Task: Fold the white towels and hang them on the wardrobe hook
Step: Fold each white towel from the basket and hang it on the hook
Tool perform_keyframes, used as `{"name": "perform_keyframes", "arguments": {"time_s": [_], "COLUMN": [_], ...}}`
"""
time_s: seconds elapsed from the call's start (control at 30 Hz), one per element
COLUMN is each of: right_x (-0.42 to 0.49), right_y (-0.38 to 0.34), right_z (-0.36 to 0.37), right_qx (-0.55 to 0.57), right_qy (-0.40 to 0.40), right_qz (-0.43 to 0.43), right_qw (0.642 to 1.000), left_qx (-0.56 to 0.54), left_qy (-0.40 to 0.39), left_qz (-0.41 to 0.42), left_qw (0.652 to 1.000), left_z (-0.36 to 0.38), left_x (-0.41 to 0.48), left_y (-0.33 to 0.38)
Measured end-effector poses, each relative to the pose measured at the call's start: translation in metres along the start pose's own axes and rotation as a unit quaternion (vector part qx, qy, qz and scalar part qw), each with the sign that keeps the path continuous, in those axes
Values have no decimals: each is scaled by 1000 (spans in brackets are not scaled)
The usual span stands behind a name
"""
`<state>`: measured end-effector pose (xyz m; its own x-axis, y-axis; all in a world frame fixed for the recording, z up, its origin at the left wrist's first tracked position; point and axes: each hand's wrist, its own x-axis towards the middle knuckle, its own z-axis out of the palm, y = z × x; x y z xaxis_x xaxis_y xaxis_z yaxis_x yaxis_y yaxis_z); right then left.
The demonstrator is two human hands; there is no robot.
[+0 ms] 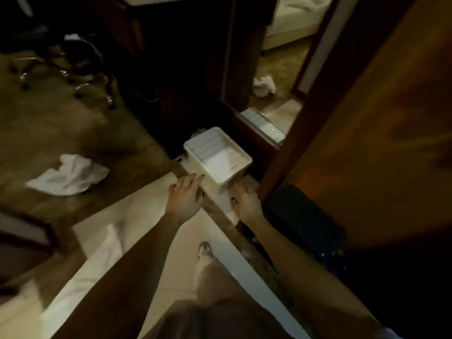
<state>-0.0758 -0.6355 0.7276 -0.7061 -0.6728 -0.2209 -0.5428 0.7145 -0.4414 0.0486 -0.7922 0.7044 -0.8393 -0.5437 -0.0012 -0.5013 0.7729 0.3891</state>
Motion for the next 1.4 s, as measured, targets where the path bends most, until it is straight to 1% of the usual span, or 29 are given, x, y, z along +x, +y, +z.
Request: {"name": "perform_keyframes", "arguments": {"time_s": [0.1, 0.23, 0.3, 0.47, 0.53, 0.7, 0.87, 1.0, 1.1, 1.2, 1.3, 1.4], "right_x": [33, 72, 96, 166, 197, 287, 374, 427, 472, 524, 587, 654], "right_y": [-34, -88, -118, -201, -236, -316, -400, -462, -498, -533, -572, -612], "right_z": [37, 76, 92, 140, 154, 180, 205, 239, 281, 333, 393, 462], "right_qx": [-27, -50, -65, -73, -81, -76, -103, -134, -148, -155, -172, -189], "right_qy": [-61, -105, -117, -171, -188, -231, -263, -302, -315, -328, -334, -337], "right_qz": [-39, -102, -141, -205, -223, -227, -236, -254, -272, -268, -251, -268], "right_qw": [997, 988, 981, 961, 953, 943, 930, 909, 897, 893, 892, 883], "left_qx": [11, 16, 17, 15, 6, -12, -43, -66, -71, -76, -86, -85], "left_qy": [9, -8, -3, 24, 25, 1, 17, 13, 19, 12, -1, 7], "left_qz": [-77, -184, -220, -297, -313, -354, -396, -431, -449, -453, -462, -452], "left_qw": [997, 983, 975, 955, 949, 935, 917, 900, 891, 888, 883, 888], "left_z": [-1, -6, -13, -33, -40, -73, -113, -120, -114, -104, -92, -72], "left_x": [-17, -38, -37, -3, 17, 77, 137, 164, 186, 215, 252, 286], "left_y": [-49, -111, -144, -234, -267, -353, -445, -517, -583, -659, -747, -838]}}
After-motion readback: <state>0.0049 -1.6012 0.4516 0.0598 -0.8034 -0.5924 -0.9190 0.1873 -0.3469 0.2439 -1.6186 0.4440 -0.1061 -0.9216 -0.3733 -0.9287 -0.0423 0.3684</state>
